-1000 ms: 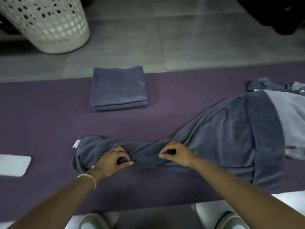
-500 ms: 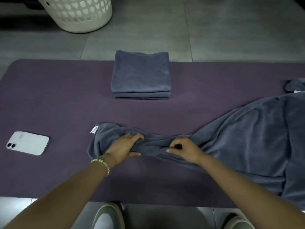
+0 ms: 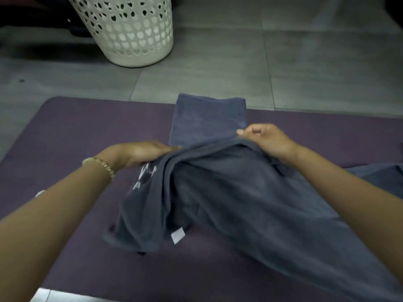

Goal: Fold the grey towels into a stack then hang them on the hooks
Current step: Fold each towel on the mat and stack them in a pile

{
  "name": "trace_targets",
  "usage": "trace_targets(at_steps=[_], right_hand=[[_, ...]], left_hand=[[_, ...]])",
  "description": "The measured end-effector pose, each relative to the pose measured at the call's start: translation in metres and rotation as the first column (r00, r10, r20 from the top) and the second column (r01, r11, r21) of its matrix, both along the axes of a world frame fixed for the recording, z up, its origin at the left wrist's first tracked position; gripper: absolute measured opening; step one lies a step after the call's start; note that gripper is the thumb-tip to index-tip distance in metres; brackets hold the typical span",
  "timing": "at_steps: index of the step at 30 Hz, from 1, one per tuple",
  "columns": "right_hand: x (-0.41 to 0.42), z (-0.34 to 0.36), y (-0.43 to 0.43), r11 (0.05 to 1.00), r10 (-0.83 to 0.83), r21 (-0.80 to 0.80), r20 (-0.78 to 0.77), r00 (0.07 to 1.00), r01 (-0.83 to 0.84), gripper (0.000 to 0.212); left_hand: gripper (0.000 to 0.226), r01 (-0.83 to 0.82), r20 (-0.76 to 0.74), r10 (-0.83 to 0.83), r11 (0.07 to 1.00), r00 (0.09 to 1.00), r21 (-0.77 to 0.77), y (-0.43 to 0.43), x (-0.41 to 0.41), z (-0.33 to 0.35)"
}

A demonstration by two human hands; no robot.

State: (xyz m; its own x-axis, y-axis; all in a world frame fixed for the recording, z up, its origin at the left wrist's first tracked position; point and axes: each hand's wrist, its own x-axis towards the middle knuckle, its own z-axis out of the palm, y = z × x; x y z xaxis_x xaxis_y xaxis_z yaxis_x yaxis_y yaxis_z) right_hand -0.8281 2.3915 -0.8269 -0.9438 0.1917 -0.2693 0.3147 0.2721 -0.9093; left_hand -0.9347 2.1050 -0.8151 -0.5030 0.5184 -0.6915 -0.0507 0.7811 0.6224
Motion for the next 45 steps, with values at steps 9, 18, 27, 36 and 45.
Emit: trace_targets(at_steps=[9, 18, 27, 36, 45], right_hand=[[0.033, -0.07, -0.054, 0.951, 0.051, 0.31, -0.145, 0.988, -0.004, 0.028], [0.074, -0.128, -0.082, 0.936, 0.05, 0.336, 0.162, 0.986, -0.102, 0.053], [0.08, -0.137, -0.091, 0.858, 0.039, 0.507, 0.083, 0.996, -0.076, 0.039], [0.097, -0.121, -0.082, 0.958, 0.0, 0.283, 0.177, 0.984, -0.051, 0.017], [0.143, -0.088, -0.048, 0.992, -0.123, 0.034, 0.026, 0.992, 0.122, 0.007]], left_hand=[[0.075, -0.707, -0.356, 0.708, 0.689, 0.609, 0.161, -0.079, 0.031, -0.115], [0.06, -0.732, -0.244, 0.702, 0.679, 0.669, -0.05, -0.093, 0.106, -0.151], [0.007, -0.826, 0.02, 0.869, 0.463, 0.495, 0.323, -0.085, 0.133, -0.126], [0.021, -0.767, 0.09, 0.922, 0.257, 0.377, 0.588, -0.089, 0.088, -0.072], [0.044, -0.505, 0.048, 0.638, 0.56, 0.769, 0.657, 0.067, 0.129, -0.028]])
